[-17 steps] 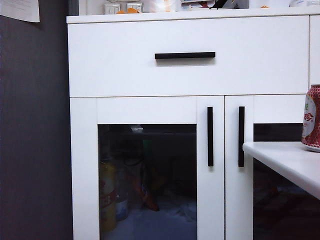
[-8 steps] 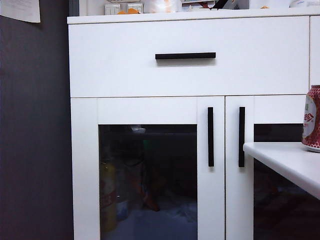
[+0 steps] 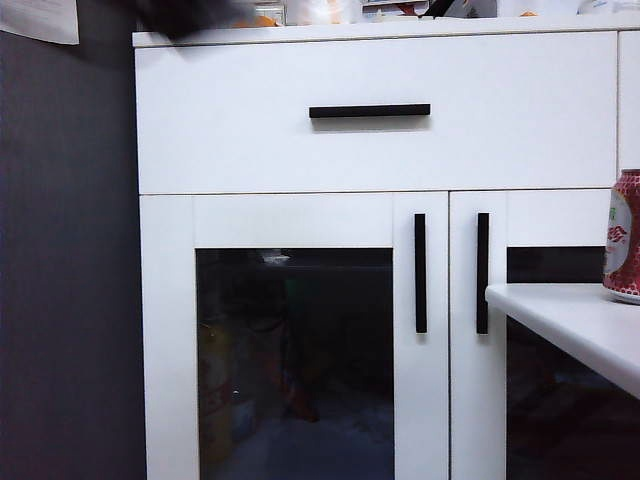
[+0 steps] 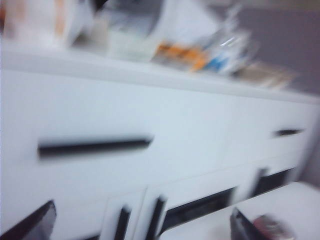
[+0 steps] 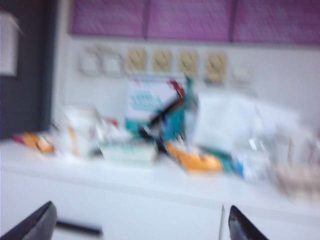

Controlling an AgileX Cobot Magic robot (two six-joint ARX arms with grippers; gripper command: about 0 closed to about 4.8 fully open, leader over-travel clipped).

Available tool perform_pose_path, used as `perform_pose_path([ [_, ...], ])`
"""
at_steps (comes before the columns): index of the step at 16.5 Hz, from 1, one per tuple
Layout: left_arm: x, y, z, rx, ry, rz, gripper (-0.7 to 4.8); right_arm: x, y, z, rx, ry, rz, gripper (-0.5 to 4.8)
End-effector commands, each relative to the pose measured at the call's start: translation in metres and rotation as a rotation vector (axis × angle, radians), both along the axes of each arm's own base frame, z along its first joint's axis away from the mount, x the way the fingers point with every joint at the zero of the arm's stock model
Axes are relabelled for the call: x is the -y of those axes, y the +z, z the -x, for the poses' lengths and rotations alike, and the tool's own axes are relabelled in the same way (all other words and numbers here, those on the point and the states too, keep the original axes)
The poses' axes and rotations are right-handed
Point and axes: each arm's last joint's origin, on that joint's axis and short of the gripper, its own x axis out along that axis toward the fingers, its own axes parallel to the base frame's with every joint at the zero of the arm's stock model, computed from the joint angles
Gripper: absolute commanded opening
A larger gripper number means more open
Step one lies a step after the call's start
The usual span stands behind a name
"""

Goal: Open the left door of the white cabinet, pick up a can of beverage from the table on the right, place it inside the cabinet, and finally close the cabinet door.

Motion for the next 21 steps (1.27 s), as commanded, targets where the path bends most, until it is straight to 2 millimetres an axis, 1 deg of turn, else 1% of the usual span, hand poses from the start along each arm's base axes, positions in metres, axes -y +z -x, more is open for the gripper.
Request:
perform_pose_path([
  [1, 0.054, -0.038, -0.026, -0.077, 0.044, -0.056, 4.79, 0.002, -0.005, -0.01, -0.09, -0.044, -0.031, 4.41],
  [3, 0.082, -0.05, -0.04, -0.101, 0.056, -0.075, 4.79, 0.002, -0.008, -0.026, -0.141, -0.045, -0.033, 4.41],
  [4, 0.09, -0.052, -0.045, -0.104, 0.059, -0.076, 4.79, 0.002, -0.009, -0.031, -0.163, -0.045, -0.033, 4.41],
  [5, 0.104, -0.056, -0.051, -0.106, 0.051, -0.078, 4.79, 0.002, -0.011, -0.037, -0.186, -0.039, -0.032, 4.41],
  [7, 0.123, -0.064, -0.06, -0.121, 0.057, -0.093, 4.79, 0.002, -0.011, -0.041, -0.186, -0.042, -0.032, 4.41],
  [10, 0.14, -0.081, -0.07, -0.154, 0.19, -0.111, 4.79, 0.003, -0.005, -0.041, -0.126, -0.05, -0.03, 4.41],
  [11, 0.147, -0.088, -0.074, -0.164, 0.212, -0.122, 4.79, 0.002, -0.004, -0.04, -0.114, -0.05, -0.027, 4.41],
  [12, 0.158, -0.098, -0.08, -0.179, 0.226, -0.142, 4.79, 0.003, -0.005, -0.041, -0.119, -0.051, -0.027, 4.41],
  [15, 0.179, -0.111, -0.096, -0.188, 0.28, -0.151, 4.79, 0.003, -0.005, -0.042, -0.123, -0.065, -0.003, 4.41],
  [16, 0.185, -0.115, -0.102, -0.196, 0.311, -0.16, 4.7, 0.003, -0.006, -0.043, -0.126, -0.079, 0.0, 4.41],
  [17, 0.193, -0.121, -0.111, -0.211, 0.358, -0.178, 4.53, 0.004, -0.008, -0.047, -0.15, -0.082, 0.0, 4.41],
  [19, 0.199, -0.127, -0.118, -0.209, 0.369, -0.174, 4.53, 0.004, -0.01, -0.048, -0.167, -0.088, 0.0, 4.41],
  [21, 0.204, -0.132, -0.123, -0.207, 0.375, -0.17, 4.53, 0.006, -0.011, -0.054, -0.186, -0.107, 0.001, 4.41],
])
